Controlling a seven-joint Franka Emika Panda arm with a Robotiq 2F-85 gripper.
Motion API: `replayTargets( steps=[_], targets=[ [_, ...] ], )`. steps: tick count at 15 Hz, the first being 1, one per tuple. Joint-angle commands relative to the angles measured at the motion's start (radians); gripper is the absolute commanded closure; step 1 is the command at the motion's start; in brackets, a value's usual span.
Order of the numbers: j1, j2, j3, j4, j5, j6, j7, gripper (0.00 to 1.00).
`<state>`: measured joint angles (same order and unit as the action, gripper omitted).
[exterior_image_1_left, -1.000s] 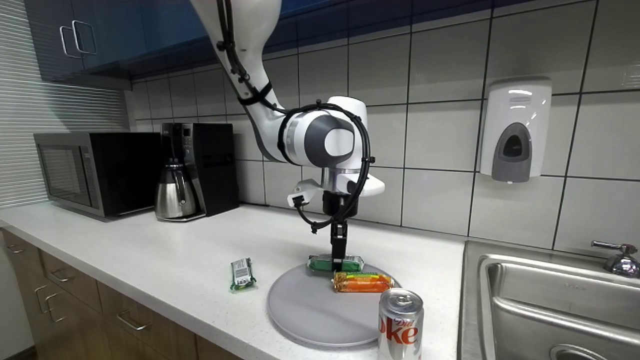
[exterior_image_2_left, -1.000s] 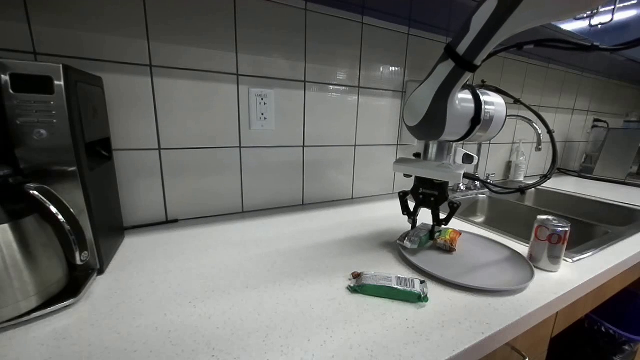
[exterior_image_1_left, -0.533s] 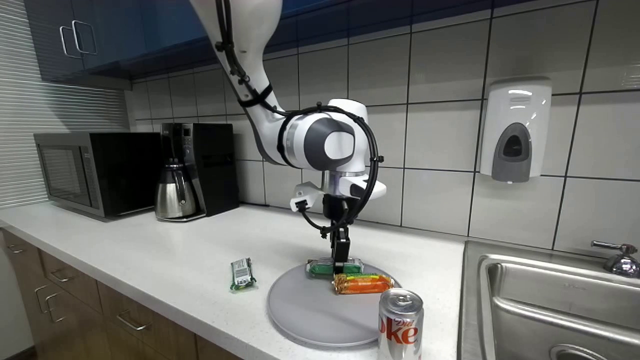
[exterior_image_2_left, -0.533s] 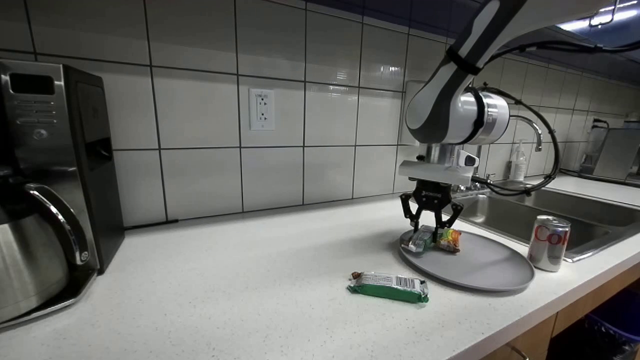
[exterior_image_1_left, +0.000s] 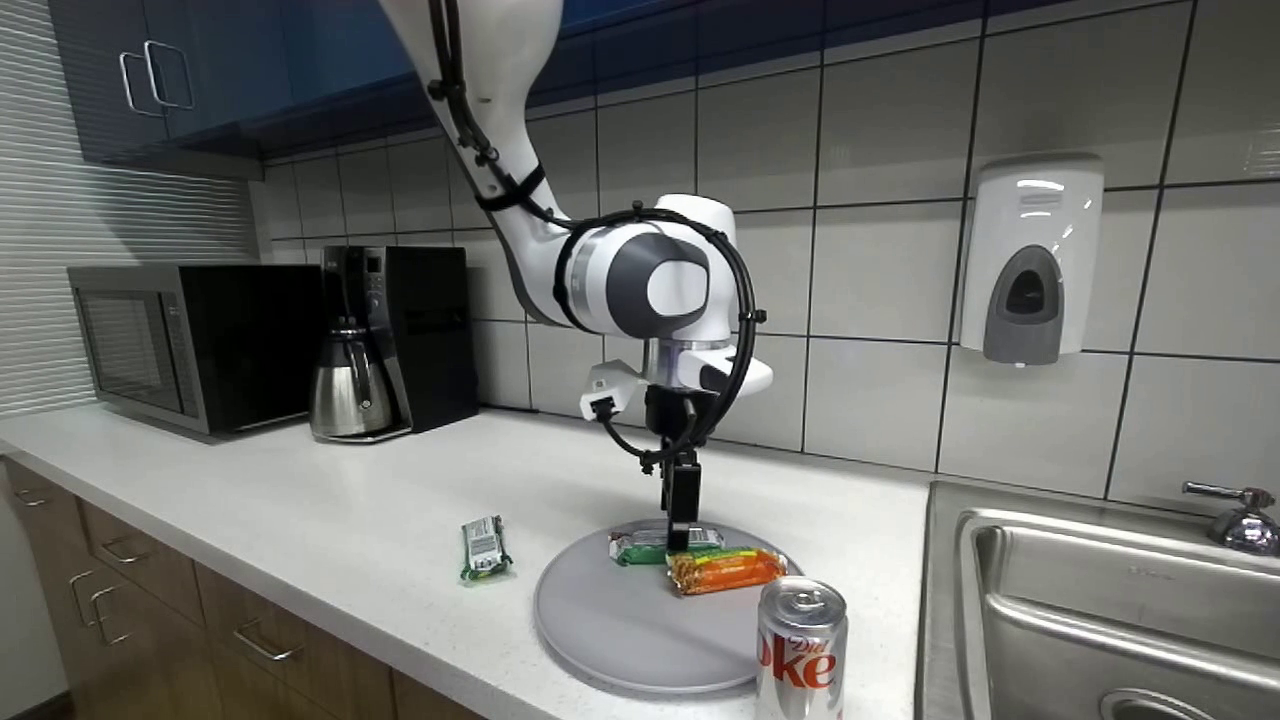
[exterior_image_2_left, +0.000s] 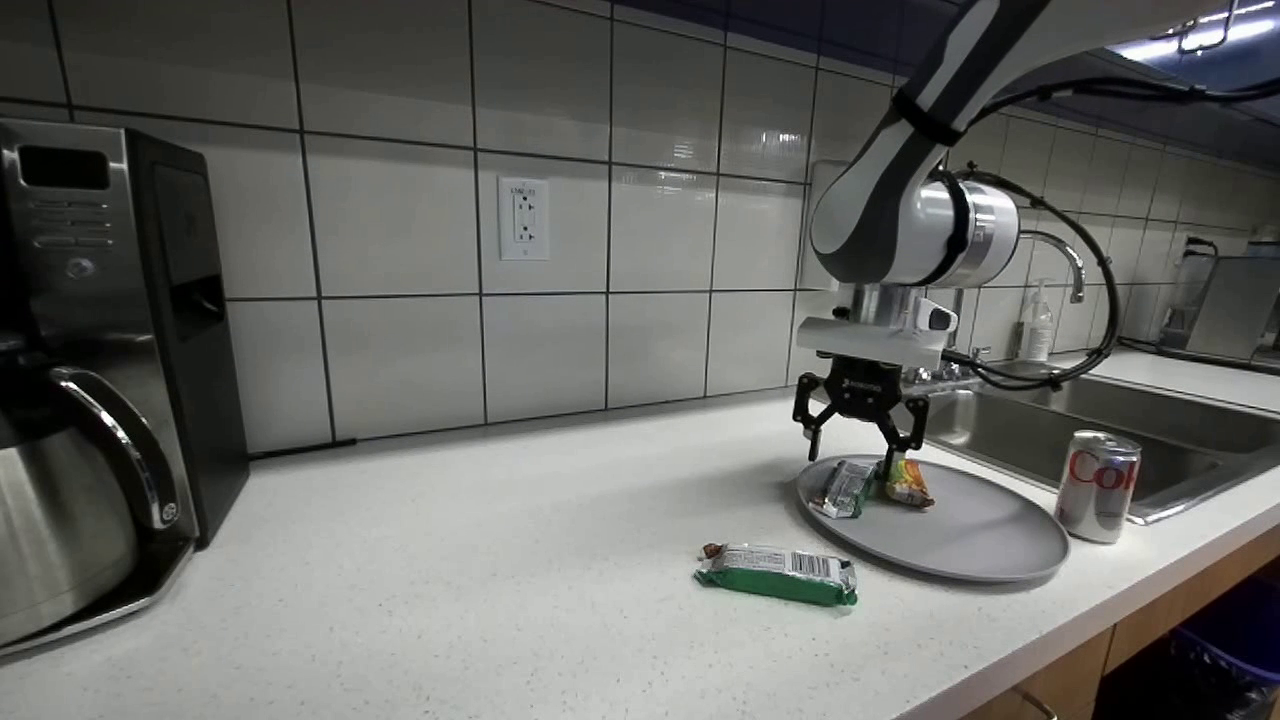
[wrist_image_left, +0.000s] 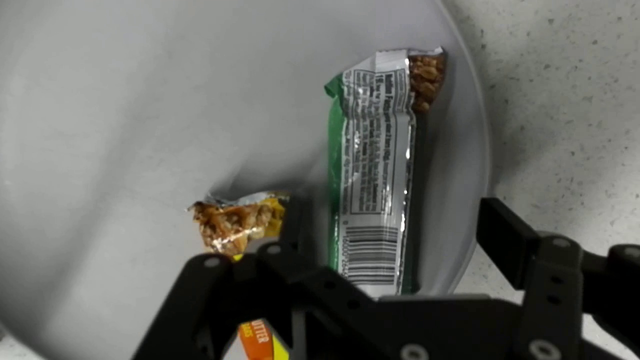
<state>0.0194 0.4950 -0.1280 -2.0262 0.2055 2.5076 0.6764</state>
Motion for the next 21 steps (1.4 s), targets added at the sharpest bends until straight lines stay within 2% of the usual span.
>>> replayTargets(
  steps=[1,5,8,9,21],
  targets=[
    [-0.019,-0.045,0.008,0.006,0.045,-0.031,0.009,0.00],
    [-0.025,-0.060,0.005,0.037,0.081,-0.052,0.036,0.00],
    [-0.015,-0.057,-0.008,0.059,0.068,-0.076,0.080,0.00],
    [-0.017,-0.044,0.002,0.041,0.064,-0.023,0.045,0.00],
    [-0.018,-0.044,-0.002,0.049,0.063,-0.040,0.063,0.00]
  ],
)
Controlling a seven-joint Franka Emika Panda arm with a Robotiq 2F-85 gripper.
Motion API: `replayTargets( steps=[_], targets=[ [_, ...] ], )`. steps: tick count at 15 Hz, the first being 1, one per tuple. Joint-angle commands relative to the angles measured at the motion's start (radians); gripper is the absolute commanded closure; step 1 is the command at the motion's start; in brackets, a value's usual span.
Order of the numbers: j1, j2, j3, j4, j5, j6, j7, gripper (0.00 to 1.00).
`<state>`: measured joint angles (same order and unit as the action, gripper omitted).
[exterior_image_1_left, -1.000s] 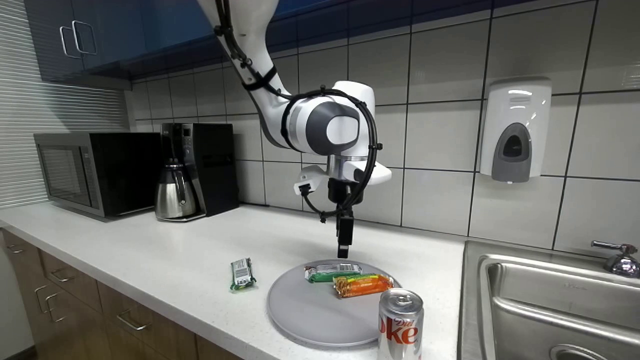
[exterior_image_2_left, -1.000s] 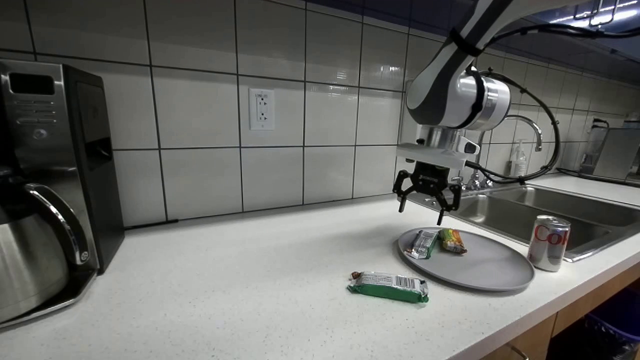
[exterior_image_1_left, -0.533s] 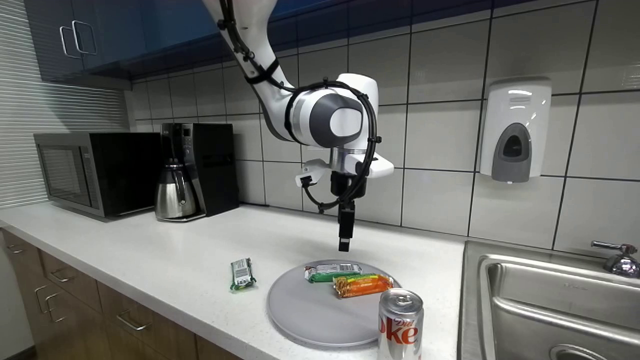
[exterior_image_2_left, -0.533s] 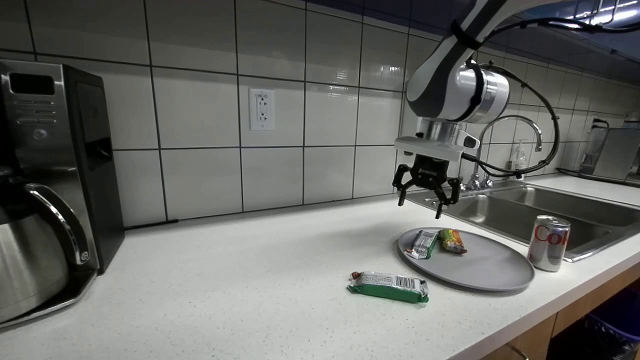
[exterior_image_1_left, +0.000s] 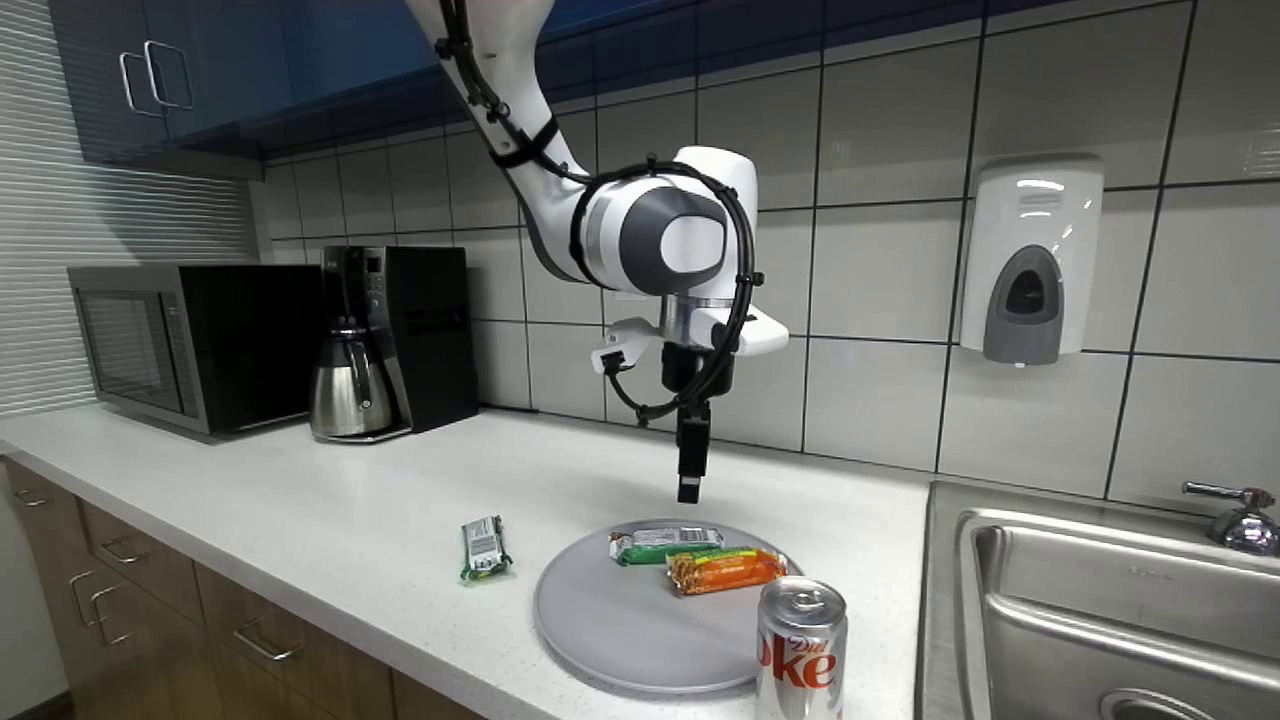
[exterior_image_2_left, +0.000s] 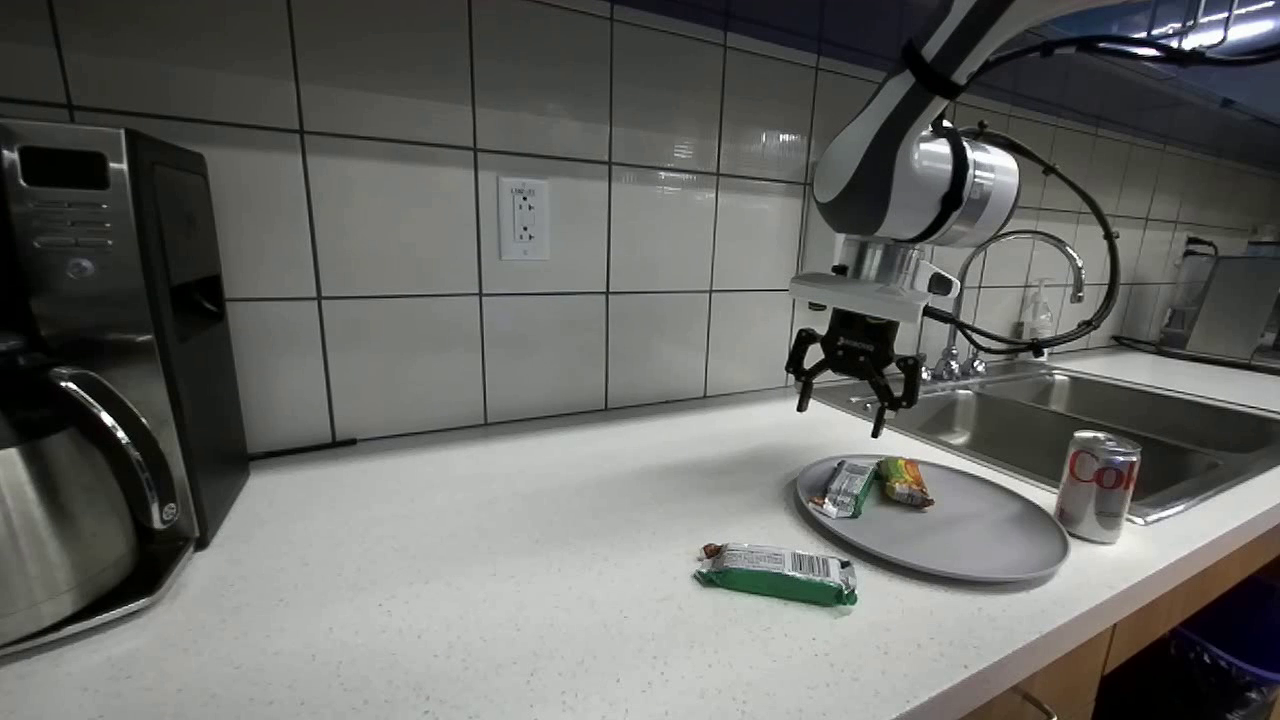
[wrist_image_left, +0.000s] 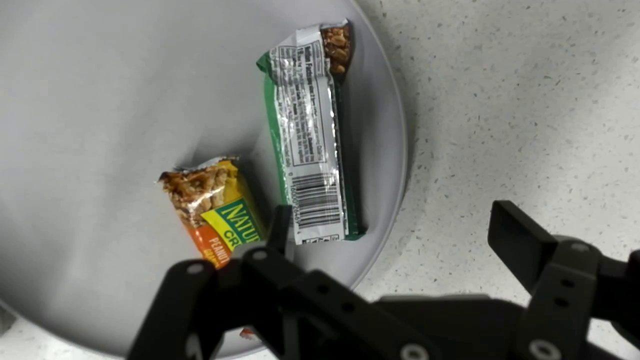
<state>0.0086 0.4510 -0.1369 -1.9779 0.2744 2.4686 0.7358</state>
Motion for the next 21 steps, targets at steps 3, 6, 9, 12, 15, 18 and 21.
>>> replayTargets(
  steps=[3,6,9,12,15,18,21],
  targets=[
    [0.003,-0.012,-0.001,-0.010,-0.020,0.009,0.019,0.00],
    [0.015,-0.061,0.003,-0.056,-0.021,0.023,0.019,0.00],
    [0.032,-0.102,0.010,-0.095,-0.026,0.028,0.015,0.00],
    [0.055,-0.151,0.020,-0.142,-0.042,0.029,0.017,0.00],
    [0.080,-0.195,0.036,-0.192,-0.060,0.033,0.025,0.00],
    [0.108,-0.229,0.051,-0.242,-0.088,0.032,0.049,0.00],
    [0.128,-0.255,0.072,-0.287,-0.103,0.033,0.078,0.00]
  ],
)
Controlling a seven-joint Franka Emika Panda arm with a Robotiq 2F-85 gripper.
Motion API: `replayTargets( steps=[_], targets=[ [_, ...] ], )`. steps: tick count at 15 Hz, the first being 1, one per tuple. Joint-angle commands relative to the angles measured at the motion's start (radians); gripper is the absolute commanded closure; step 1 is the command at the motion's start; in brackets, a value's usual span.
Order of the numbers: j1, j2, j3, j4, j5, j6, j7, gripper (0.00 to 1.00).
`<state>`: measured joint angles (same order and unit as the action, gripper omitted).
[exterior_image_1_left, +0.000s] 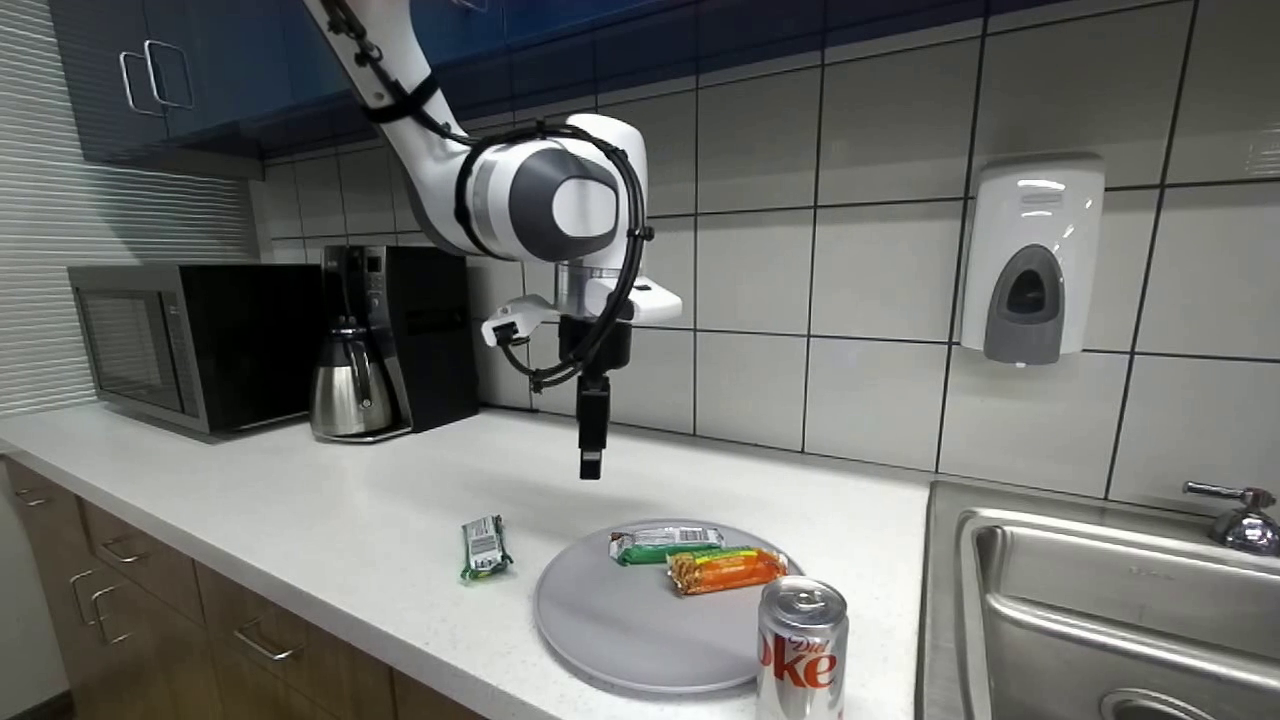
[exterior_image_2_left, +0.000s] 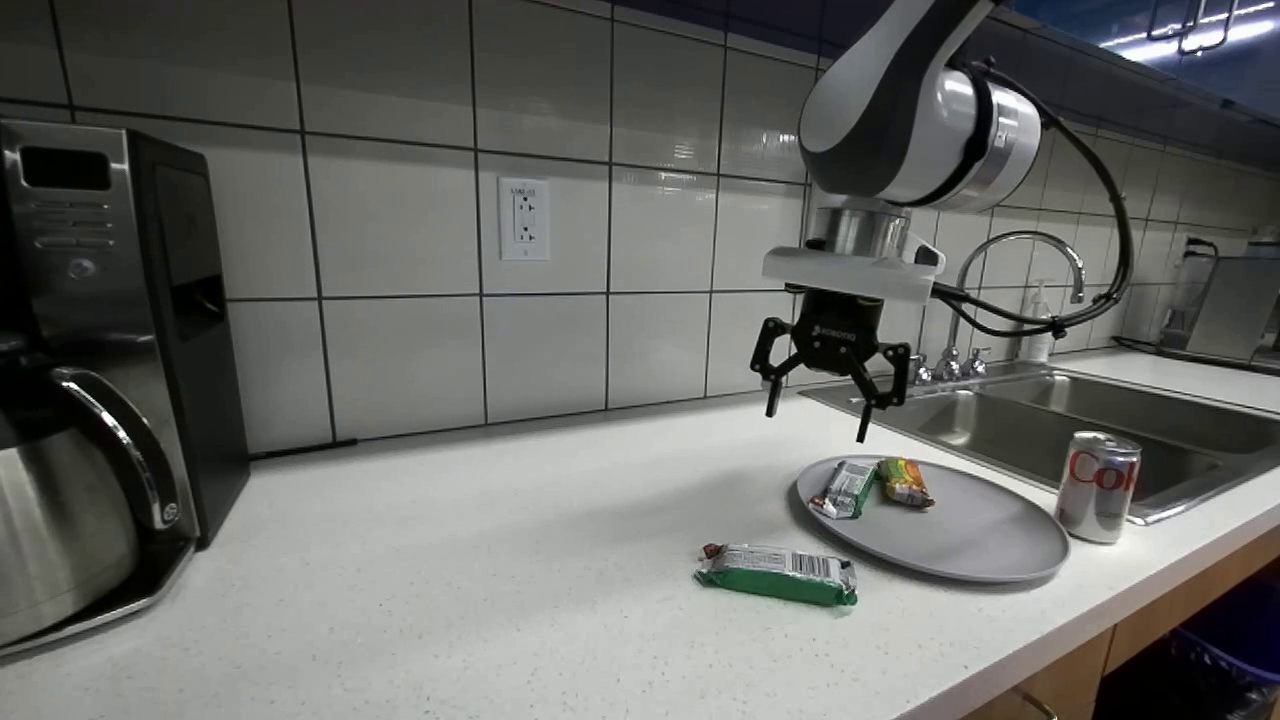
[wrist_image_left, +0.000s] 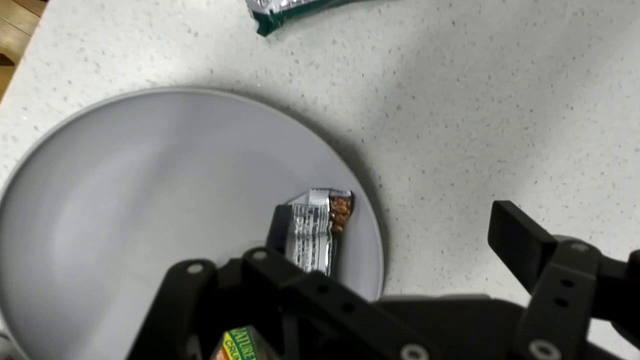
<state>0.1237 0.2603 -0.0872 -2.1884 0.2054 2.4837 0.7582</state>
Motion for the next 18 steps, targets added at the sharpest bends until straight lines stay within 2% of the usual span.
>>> replayTargets(
  steps=[1,7,18],
  targets=[
    [0.020,-0.071,0.029,-0.091,-0.040,0.019,0.070,0.00],
    [0.049,-0.078,0.063,-0.139,-0.073,0.048,0.147,0.00],
    [0.099,-0.058,0.076,-0.186,-0.112,0.165,0.444,0.00]
  ],
)
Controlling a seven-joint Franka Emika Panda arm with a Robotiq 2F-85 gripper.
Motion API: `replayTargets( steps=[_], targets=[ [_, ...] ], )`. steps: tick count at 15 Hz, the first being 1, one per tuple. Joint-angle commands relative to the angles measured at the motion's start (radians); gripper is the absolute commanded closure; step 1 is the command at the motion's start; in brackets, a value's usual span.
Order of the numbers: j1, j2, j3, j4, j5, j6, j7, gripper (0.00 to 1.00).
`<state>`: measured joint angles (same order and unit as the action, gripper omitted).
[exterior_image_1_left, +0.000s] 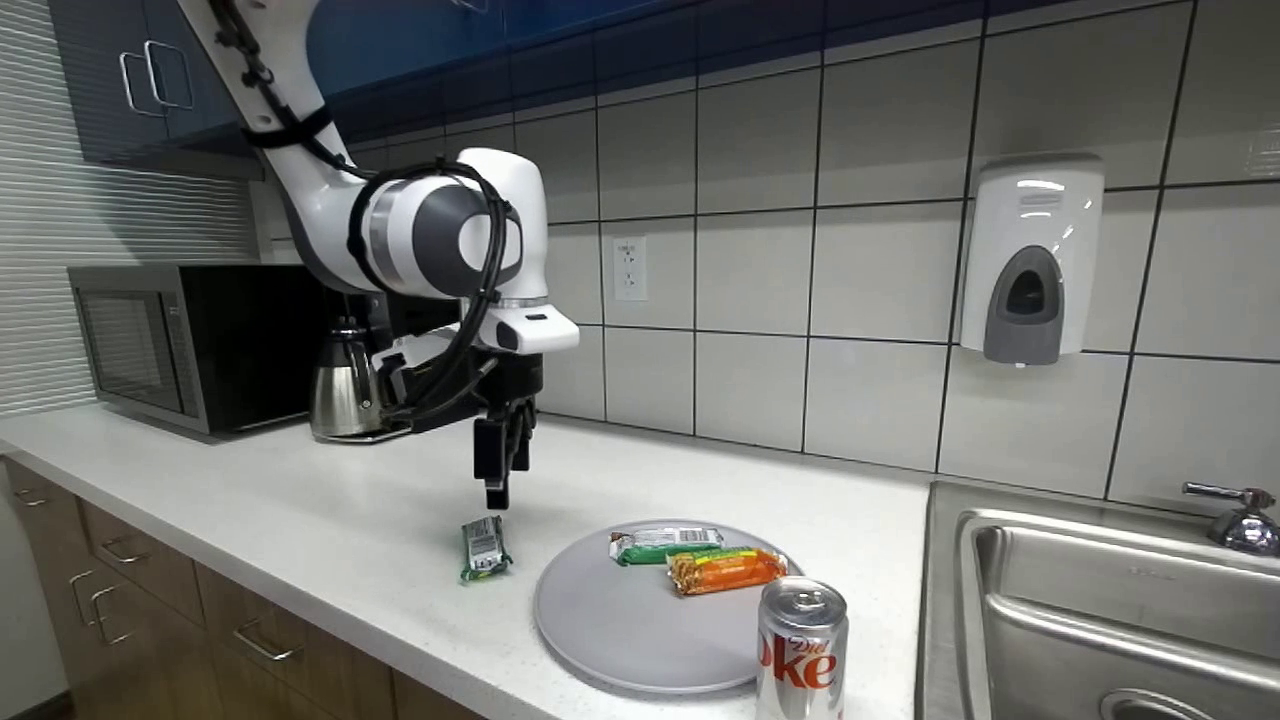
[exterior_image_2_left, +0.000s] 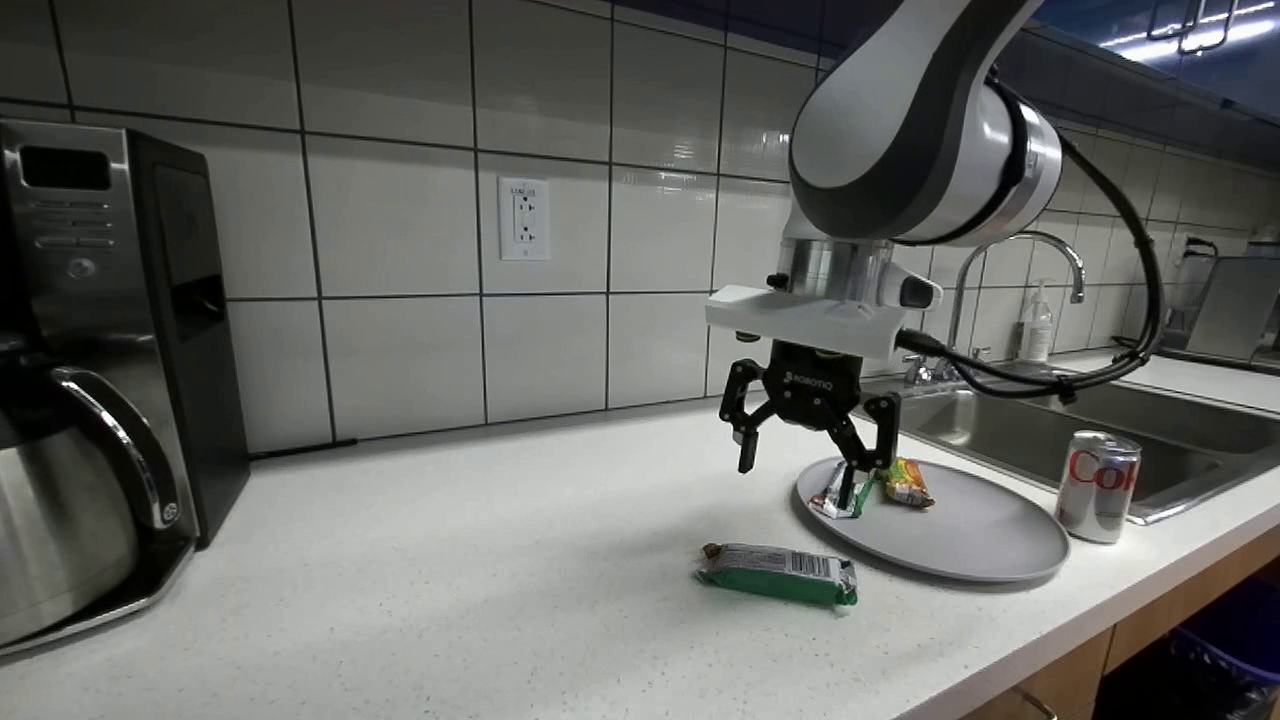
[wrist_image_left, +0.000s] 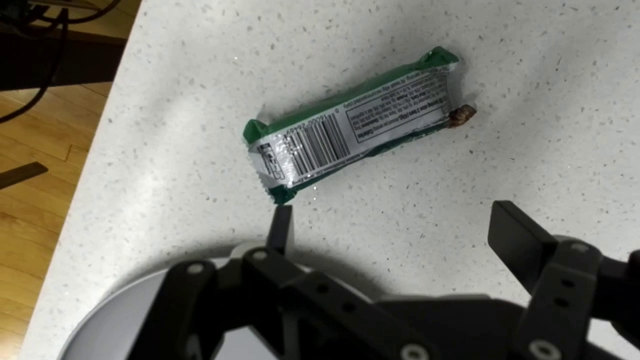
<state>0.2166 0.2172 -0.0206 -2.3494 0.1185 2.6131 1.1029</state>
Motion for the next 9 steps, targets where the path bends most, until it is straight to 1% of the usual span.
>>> replayTargets(
  steps=[1,4,9],
  targets=[
    [0.012,-0.014,0.007,-0.027,-0.030,0.046,0.133,0.00],
    [0.025,-0.004,-0.002,-0.028,-0.064,0.059,0.228,0.00],
    [0.042,0.029,-0.019,-0.017,-0.154,0.064,0.420,0.00]
  ],
)
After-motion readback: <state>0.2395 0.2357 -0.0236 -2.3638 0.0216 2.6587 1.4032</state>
